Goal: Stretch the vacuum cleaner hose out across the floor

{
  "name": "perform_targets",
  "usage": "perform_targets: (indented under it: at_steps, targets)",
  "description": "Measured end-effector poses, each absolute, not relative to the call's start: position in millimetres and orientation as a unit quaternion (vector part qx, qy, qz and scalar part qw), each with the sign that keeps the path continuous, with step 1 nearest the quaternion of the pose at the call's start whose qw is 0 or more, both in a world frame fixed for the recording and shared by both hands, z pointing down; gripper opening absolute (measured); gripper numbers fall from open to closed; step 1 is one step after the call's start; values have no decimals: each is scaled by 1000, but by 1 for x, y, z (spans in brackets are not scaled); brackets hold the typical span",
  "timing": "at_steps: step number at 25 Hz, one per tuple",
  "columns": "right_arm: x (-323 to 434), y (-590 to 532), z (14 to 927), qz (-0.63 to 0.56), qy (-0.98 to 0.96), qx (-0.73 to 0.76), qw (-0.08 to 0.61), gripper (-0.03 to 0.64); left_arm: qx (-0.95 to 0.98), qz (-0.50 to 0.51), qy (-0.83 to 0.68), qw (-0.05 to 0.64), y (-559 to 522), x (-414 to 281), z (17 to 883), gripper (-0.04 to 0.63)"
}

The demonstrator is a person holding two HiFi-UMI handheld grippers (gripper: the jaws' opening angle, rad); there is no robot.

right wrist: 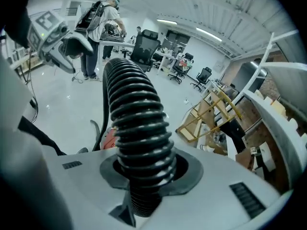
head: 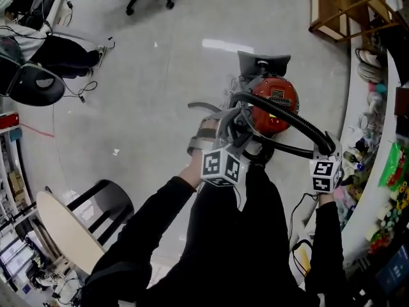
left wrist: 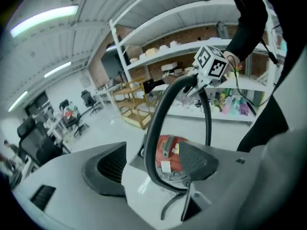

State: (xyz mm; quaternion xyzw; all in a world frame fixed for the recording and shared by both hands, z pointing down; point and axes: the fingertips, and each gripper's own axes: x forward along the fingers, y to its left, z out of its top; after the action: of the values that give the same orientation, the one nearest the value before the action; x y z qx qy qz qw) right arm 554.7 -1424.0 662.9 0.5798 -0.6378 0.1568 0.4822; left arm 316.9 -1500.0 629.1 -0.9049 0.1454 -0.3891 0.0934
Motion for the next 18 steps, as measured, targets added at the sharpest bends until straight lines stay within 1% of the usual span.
perform_targets:
  at_steps: [2, 4, 5, 7, 8, 9, 11, 14, 15, 17, 18]
  targets:
    - [526, -1420, 640, 137, -643, 567, 496, 117, -912, -367, 88, 160, -1480, 353, 596, 339]
    - [493, -1419, 615, 103, -655, 548, 511, 117, -900, -365, 23, 237, -1457, 385, 587, 355]
    - [479, -1419, 604, 82, -662, 536, 517, 117, -891, -371, -7, 262, -1446, 397, 591, 360]
    - [462, -1416, 588, 51, -671, 519, 528, 114, -874, -392, -51, 282, -1429, 409, 605, 355]
    - [460, -1411, 585, 44, -673, 512, 532, 114, -869, -402, -59, 283, -1424, 410, 611, 353]
    - [461, -1405, 583, 41, -677, 506, 534, 115, -866, -410, -58, 279, -1420, 409, 613, 320]
    - [461, -1393, 583, 39, -692, 495, 524, 115, -866, -422, -38, 265, -1414, 409, 612, 98]
    - [465, -1380, 585, 50, -719, 505, 474, 117, -866, -441, -11, 234, -1404, 412, 608, 77]
    - [470, -1376, 588, 59, -725, 518, 449, 129, -863, -451, -2, 229, -1402, 412, 608, 75]
    - [493, -1364, 597, 92, -723, 557, 398, 230, -853, -474, 28, 215, -1403, 409, 611, 75]
    - [510, -1353, 606, 115, -714, 577, 379, 268, -850, -485, 49, 198, -1407, 405, 611, 75]
